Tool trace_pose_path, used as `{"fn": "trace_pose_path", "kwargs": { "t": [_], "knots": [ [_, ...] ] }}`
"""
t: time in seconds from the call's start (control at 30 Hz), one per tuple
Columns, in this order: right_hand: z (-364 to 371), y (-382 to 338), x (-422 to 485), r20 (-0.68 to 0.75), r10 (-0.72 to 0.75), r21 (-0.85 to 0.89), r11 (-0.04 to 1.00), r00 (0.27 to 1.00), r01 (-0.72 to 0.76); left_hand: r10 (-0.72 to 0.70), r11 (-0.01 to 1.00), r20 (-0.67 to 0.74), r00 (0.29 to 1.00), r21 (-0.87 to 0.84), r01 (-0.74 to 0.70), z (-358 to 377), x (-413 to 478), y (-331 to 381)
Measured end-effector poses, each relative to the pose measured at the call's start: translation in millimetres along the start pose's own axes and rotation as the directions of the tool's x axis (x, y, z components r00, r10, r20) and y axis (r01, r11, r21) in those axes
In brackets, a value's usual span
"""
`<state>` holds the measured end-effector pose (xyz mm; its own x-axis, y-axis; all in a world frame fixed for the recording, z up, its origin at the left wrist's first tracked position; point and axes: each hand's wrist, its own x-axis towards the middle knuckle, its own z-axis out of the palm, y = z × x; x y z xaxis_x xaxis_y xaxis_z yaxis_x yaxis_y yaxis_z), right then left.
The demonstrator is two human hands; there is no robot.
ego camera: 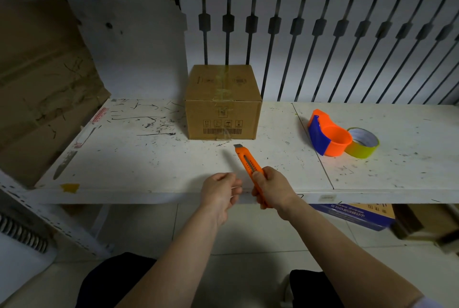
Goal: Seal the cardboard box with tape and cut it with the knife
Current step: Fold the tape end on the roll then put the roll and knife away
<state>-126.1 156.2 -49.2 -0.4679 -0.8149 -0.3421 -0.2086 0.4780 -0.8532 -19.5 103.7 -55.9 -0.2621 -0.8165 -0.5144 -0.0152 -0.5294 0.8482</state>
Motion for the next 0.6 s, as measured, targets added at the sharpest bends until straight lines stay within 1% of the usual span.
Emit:
{"fn": "trace_pose_path", "kwargs": {
  "t": [0.23,0.4,0.5,0.53,0.6],
  "knots": [
    [-3.1,2.5,5.4,0.027,-0.003,-0.008,1.0,1.0,0.003,0.003,1.0,0.023,1.0,0.021,-0.003,6.8,5.2,-1.3],
    [-9.7,3.5,9.1,0.044,-0.005,0.019,1.0,0.999,0.004,-0.002,1.0,0.024,1.0,0.022,0.001,10.3,9.3,-0.6],
    [-13.4,5.5,11.0,0.066,-0.008,-0.004,1.0,0.998,0.008,0.016,0.999,0.023,1.0,0.048,-0.017,13.7,11.4,1.1],
    [-14.3,7.3,12.6,0.056,-0.013,-0.022,1.0,0.998,0.014,0.024,0.998,0.025,0.999,0.058,-0.025,15.2,12.1,1.9],
    [-15.8,9.9,17.7,-0.015,-0.043,-0.066,0.997,0.999,0.042,0.043,0.995,0.039,0.998,0.084,-0.046,19.4,13.7,4.7]
  ]
}}
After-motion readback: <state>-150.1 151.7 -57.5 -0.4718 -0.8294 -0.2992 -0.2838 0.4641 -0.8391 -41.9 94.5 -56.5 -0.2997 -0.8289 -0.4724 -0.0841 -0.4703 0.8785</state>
